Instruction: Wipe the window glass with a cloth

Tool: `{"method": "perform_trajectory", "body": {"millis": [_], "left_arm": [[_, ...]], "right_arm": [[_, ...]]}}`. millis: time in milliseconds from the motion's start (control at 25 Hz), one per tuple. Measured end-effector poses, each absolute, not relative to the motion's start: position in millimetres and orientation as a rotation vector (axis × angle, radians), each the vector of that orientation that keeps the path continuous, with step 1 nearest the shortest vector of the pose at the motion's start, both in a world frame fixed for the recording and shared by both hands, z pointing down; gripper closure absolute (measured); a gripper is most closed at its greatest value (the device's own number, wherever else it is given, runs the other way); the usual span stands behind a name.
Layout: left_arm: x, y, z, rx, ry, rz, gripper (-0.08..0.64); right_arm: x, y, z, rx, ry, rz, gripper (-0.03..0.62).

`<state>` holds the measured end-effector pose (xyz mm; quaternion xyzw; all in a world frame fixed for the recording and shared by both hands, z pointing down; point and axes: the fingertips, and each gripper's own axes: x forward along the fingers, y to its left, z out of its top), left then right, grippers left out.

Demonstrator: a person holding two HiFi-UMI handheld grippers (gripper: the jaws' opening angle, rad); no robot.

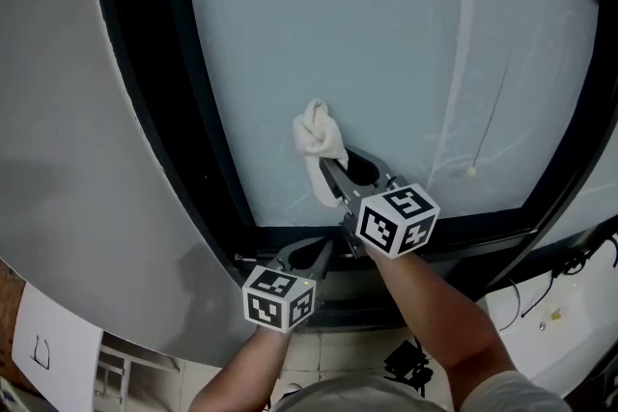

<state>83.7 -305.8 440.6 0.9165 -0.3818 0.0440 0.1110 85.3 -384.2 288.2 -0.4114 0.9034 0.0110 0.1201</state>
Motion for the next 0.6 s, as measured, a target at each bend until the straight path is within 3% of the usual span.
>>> {"method": "perform_trajectory", "body": {"millis": [600], "left_arm": [[108, -307, 436, 2.702, -1.092, 0.106, 0.544]], "right_arm": [[143, -382, 284, -1.272, 2.58, 0.033, 0.485]]}}
